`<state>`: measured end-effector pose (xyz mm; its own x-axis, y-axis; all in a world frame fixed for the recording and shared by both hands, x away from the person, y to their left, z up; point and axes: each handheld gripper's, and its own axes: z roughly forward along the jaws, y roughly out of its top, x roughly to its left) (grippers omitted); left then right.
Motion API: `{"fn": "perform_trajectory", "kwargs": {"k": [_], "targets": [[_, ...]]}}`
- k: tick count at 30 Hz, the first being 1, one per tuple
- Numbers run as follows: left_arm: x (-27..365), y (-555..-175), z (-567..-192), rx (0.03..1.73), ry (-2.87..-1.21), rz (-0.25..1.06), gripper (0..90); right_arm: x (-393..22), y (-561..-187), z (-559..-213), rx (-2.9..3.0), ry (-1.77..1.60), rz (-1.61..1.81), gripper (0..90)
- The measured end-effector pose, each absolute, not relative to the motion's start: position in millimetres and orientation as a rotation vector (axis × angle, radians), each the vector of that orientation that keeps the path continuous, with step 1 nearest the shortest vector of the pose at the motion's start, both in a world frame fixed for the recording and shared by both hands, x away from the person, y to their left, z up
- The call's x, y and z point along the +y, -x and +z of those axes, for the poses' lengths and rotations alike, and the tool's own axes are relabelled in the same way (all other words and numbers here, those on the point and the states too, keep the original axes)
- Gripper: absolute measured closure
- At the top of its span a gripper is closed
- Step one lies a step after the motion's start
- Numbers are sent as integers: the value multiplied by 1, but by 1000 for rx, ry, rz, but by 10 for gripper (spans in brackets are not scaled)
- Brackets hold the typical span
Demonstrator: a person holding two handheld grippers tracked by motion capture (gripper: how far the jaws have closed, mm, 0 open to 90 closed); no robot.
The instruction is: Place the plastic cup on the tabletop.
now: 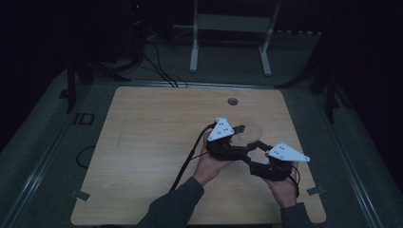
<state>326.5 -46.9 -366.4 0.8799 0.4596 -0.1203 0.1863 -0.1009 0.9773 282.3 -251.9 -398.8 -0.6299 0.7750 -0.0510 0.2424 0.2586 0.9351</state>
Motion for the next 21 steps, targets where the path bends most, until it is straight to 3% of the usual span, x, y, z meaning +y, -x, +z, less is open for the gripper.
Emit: {"fn": "perform_trajectory", "kwargs": {"k": [21], "targets": [[-47,-326,-368,525,-1690,310,304,-265,-278,-403,2007,-966,1370,266]]}}
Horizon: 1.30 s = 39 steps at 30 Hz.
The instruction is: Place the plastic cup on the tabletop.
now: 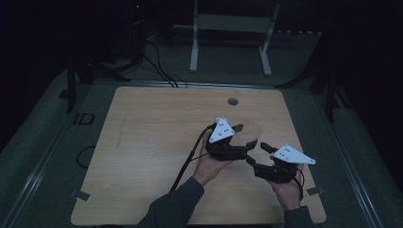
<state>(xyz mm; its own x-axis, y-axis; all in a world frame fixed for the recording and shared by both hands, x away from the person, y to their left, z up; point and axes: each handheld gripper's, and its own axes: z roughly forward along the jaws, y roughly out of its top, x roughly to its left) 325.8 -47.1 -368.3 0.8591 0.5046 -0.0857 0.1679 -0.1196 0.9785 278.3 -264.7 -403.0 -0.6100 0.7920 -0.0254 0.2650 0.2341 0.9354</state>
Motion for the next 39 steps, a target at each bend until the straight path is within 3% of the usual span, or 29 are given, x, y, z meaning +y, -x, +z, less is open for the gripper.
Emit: {"fn": "perform_trajectory", "kwargs": {"k": [39], "targets": [[-44,-323,-379,533,-1712,344,310,-283,-275,-410,1941,-1028,1342,267]]}}
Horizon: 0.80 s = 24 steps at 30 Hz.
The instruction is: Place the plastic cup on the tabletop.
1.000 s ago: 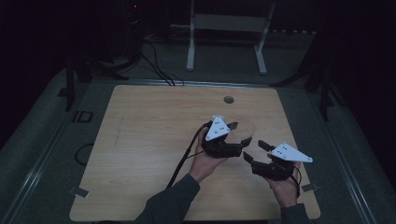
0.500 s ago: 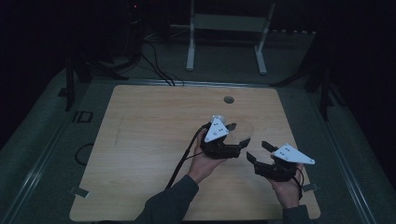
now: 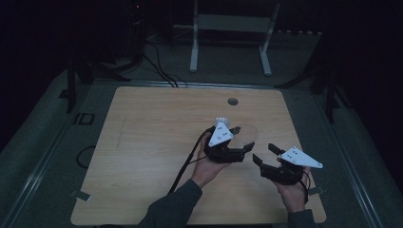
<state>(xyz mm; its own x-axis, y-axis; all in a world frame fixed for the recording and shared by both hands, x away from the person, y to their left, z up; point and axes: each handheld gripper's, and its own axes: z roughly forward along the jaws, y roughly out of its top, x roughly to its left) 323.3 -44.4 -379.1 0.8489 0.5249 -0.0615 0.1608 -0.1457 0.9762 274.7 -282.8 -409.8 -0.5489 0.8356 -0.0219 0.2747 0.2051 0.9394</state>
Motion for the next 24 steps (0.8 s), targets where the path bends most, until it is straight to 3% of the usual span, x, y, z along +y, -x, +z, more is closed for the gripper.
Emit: {"fn": "perform_trajectory", "kwargs": {"k": [24], "targets": [[-51,-321,-387,522,-1727,336,311,-288,-274,-409,1909,-1047,1347,267]]}}
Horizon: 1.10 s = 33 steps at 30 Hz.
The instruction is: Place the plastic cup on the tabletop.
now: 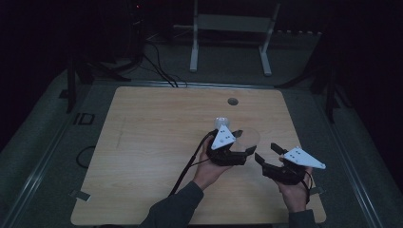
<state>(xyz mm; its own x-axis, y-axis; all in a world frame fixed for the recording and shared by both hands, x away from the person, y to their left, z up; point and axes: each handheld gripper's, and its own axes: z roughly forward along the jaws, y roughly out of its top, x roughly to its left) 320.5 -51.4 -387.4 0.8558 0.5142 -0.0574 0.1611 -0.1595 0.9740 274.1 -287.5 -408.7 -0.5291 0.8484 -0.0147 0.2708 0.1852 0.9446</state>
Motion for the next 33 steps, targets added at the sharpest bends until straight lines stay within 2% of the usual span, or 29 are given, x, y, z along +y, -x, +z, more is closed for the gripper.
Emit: {"fn": "perform_trajectory", "kwargs": {"k": [33], "targets": [[-53,-323,-407,544,-1750,355,311,-294,-273,-408,1879,-1067,1349,268]]}}
